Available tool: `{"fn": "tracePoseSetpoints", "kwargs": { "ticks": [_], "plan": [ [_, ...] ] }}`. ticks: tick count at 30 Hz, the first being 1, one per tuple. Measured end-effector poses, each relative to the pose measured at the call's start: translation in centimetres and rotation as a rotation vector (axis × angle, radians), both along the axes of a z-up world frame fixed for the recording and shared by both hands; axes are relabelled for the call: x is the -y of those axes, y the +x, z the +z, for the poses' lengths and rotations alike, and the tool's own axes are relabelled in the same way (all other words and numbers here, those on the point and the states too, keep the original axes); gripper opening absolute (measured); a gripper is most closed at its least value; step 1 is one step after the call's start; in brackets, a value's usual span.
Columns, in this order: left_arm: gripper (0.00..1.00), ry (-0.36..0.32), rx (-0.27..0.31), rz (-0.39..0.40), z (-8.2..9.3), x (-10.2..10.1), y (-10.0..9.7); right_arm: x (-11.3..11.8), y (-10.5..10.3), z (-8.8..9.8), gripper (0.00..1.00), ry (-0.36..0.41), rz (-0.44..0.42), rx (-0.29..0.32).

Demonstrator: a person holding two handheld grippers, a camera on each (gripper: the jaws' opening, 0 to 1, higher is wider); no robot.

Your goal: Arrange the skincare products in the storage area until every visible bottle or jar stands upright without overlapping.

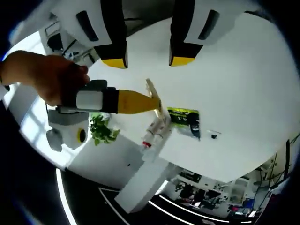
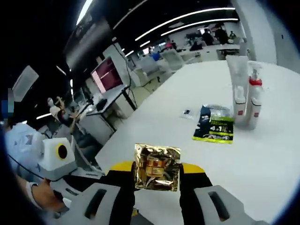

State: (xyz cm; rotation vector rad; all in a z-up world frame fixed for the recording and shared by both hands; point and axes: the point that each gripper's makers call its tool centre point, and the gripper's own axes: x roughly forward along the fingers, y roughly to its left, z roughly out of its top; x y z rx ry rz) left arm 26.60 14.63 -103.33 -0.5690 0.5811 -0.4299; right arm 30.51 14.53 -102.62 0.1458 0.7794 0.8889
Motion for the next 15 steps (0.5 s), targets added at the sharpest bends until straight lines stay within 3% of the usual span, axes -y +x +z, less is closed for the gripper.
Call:
{"fn": "tracePoseSetpoints", "kwargs": {
  "ticks": [3,8,11,15],
  "plan": [
    [0.25,0.005,0.005,0.012,0.0,-0.5,0.0,0.1,-0.7,0.0,0.33,0.049,-0.041,-0.044],
    [0.19,0.014,0.026,0.015,0.2,-0.5,-0.1,0.3,-1.5,-0.4,0.33,0.069,-0.061,-0.080],
    [0.16,0.019,0.030,0.005,0.2,-0.3,-0.1,0.0,-1.9,-0.1,0.33,0.077,-0.059,-0.081],
    [0.04,0.030,0.055,-0.004,0.5,-0.3,0.0,-0.4,-2.2,0.4,0.34,0.087,-0.056,-0.078]
  ]
}}
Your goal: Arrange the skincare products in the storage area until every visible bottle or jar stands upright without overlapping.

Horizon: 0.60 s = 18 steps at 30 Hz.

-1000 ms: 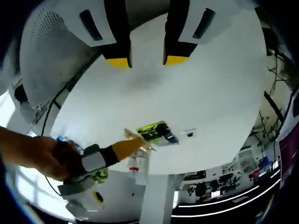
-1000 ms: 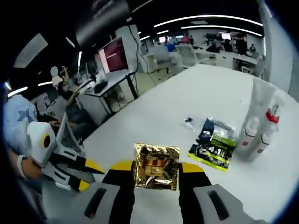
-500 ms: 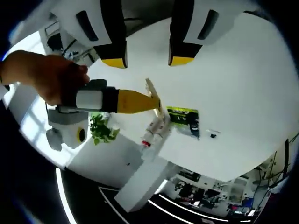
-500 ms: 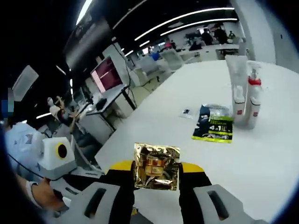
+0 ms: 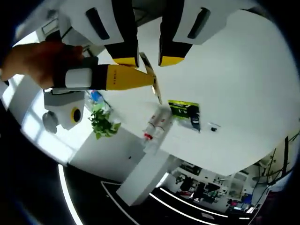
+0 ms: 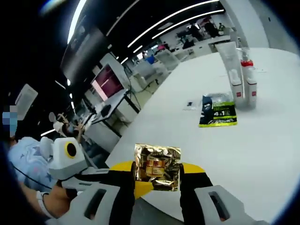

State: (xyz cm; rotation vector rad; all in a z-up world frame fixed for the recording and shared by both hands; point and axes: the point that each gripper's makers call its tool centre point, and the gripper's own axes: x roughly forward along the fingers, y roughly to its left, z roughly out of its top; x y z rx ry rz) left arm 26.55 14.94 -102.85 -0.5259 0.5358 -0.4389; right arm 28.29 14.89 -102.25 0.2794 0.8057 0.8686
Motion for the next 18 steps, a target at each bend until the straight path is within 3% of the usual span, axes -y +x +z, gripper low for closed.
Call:
{"fn": "tracePoseSetpoints", "kwargs": {
  "ticks": [9,12,18],
  "plan": [
    [0.00,-0.009,0.007,0.013,0.0,-0.5,0.1,-0.2,-0.2,0.1,0.35,0.017,0.000,-0.009],
    [0.00,-0.038,-0.002,0.025,-0.1,-1.0,0.1,-0.2,-0.4,0.1,0.41,0.045,0.009,-0.032],
    [0.00,-0.212,-0.021,0.066,0.5,-1.4,0.2,1.5,-0.3,0.3,0.49,0.120,-0.022,-0.065]
  ]
}}
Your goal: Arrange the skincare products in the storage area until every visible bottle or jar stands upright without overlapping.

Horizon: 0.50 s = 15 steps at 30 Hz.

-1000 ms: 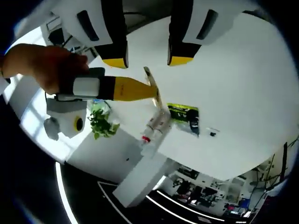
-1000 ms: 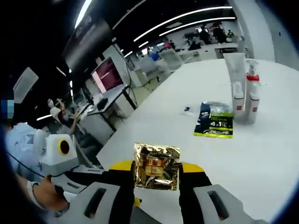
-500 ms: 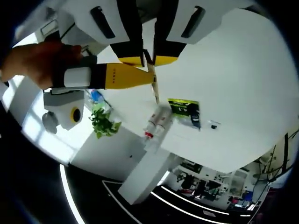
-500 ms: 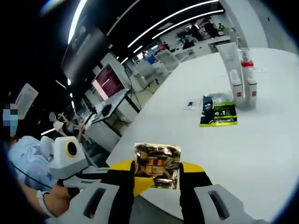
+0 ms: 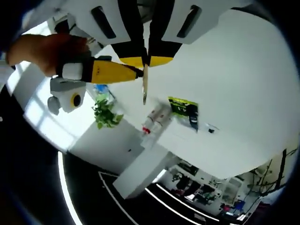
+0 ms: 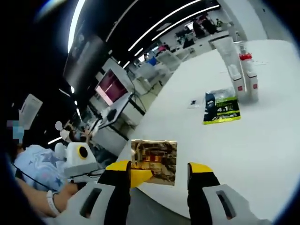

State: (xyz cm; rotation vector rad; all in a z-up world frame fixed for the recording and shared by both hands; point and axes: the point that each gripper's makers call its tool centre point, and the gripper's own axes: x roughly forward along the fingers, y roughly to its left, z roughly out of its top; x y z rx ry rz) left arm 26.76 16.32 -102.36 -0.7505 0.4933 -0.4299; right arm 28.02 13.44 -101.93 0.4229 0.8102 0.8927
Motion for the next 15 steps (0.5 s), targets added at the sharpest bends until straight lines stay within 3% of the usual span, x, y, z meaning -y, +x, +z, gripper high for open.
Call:
{"fn": "tracePoseSetpoints", "kwargs": {
  "ticks": [5,8,11,15],
  "plan": [
    [0.00,-0.238,-0.029,-0.066,1.1,1.5,-0.5,1.2,-0.3,0.7,0.46,0.121,-0.016,-0.043],
    [0.00,-0.315,-0.030,-0.144,1.9,3.1,-1.2,1.1,-1.0,2.1,0.37,0.251,0.010,-0.076],
    [0.00,-0.346,-0.038,-0.220,2.2,4.7,-2.1,1.5,-1.2,2.9,0.26,0.344,0.004,-0.111],
    [0.00,-0.361,-0.045,-0.262,2.3,5.7,-2.4,2.1,-1.2,3.0,0.09,0.363,-0.001,-0.099]
  ]
}}
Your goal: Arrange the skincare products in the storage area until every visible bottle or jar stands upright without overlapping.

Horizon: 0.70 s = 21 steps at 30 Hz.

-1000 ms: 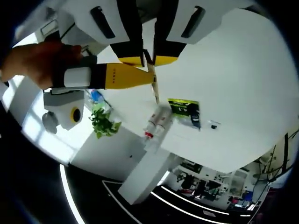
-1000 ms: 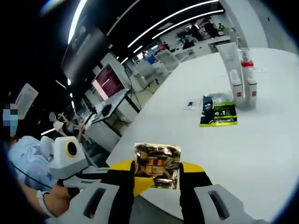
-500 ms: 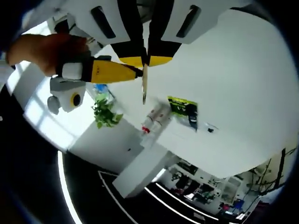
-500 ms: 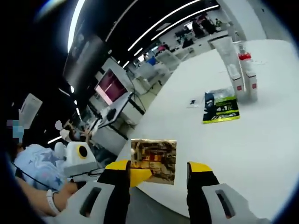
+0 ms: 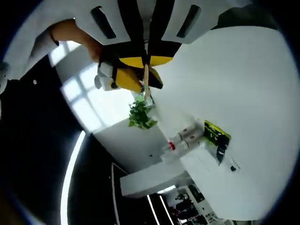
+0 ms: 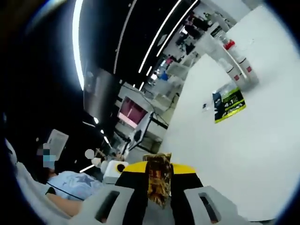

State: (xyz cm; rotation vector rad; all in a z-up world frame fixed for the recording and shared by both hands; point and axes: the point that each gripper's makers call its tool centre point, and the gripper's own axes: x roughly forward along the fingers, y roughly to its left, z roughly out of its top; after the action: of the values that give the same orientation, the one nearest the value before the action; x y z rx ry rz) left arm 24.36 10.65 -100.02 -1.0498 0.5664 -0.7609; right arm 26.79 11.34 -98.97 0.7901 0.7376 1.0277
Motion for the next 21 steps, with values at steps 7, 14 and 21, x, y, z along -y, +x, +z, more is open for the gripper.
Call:
{"fn": "tracePoseSetpoints", "kwargs": {
  "ticks": [7,14,21],
  "plan": [
    [0.00,-0.028,-0.007,-0.019,0.1,0.2,-0.2,0.1,-0.2,0.4,0.00,0.014,0.011,0.027],
    [0.00,-0.066,-0.007,-0.006,0.4,0.0,-0.1,-0.1,0.0,0.9,0.00,0.028,0.020,0.035],
    [0.00,-0.133,-0.006,0.138,0.7,-2.9,1.3,-0.2,-0.5,0.8,0.01,0.042,0.045,-0.001]
  ]
}}
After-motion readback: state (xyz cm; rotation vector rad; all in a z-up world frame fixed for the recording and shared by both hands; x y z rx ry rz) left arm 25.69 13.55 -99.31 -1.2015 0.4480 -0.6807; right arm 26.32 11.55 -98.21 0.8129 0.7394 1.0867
